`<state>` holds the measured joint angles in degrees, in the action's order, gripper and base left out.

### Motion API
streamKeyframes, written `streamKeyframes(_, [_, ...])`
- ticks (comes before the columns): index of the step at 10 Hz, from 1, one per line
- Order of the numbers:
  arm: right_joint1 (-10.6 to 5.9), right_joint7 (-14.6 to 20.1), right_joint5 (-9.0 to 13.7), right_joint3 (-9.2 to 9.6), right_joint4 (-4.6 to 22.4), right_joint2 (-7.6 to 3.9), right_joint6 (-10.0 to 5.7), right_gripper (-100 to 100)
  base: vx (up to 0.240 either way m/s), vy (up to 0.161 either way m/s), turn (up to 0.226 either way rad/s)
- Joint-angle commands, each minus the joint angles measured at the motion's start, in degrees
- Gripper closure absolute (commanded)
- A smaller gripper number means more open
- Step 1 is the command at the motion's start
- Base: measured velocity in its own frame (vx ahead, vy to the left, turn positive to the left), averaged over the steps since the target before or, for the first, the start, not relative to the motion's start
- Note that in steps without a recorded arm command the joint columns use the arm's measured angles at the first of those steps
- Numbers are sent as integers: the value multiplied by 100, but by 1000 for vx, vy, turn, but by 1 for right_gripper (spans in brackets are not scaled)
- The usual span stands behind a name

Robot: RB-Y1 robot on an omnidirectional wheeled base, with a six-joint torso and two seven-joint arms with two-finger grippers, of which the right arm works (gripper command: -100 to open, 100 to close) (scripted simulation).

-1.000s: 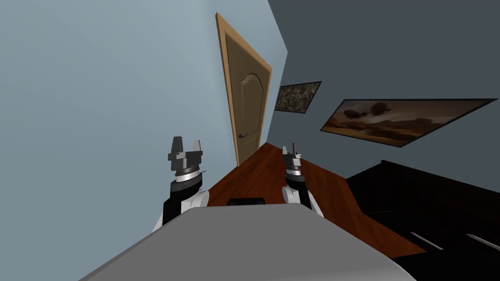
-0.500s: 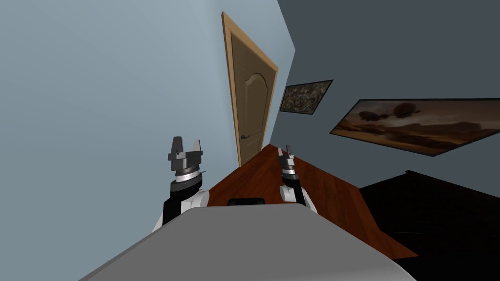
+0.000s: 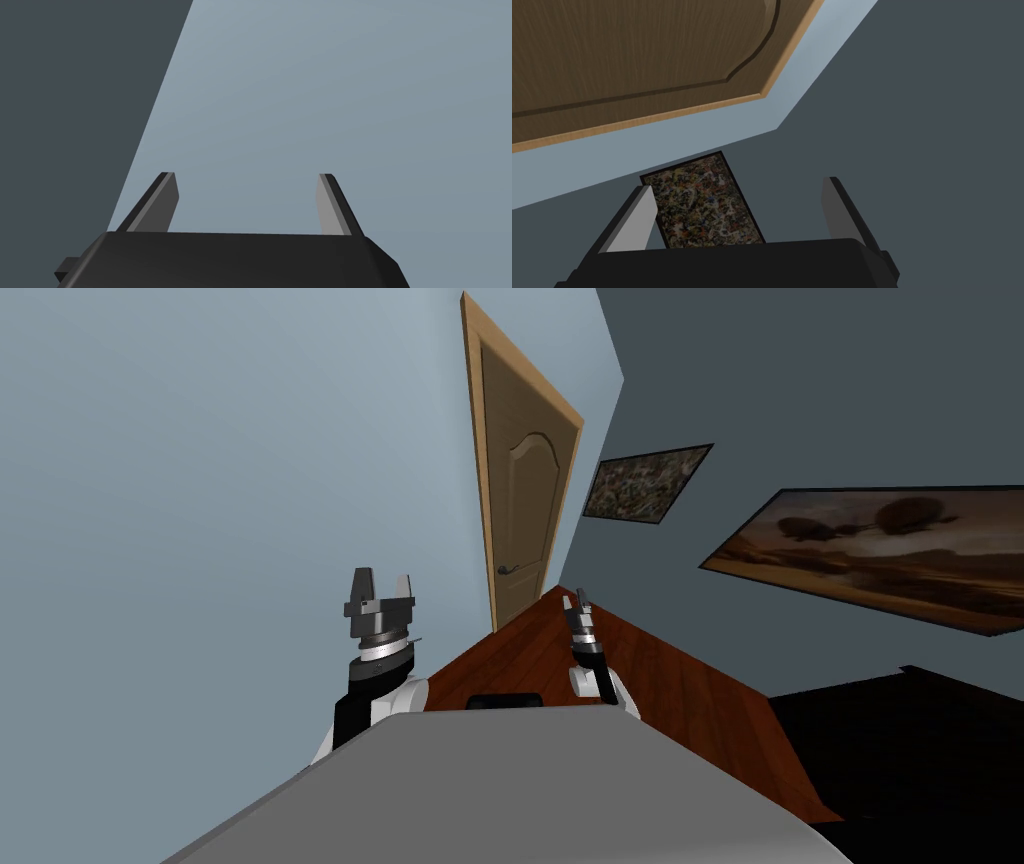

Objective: Pull the door open

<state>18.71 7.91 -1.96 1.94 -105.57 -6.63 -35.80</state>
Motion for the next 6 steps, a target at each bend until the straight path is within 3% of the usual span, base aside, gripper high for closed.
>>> streamKeyframes(1, [-117, 33, 5, 48, 281, -57, -33, -100, 78, -19, 169])
streamKeyframes(3, [-207, 58, 11, 74, 481, -100, -55, -100, 71, -31, 95])
streamKeyframes(5, [-397, 109, 24, 127, 840, -190, -102, -100, 62, -28, 129])
streamKeyframes(6, [-397, 109, 24, 127, 901, -190, -102, -100, 56, -25, 62])
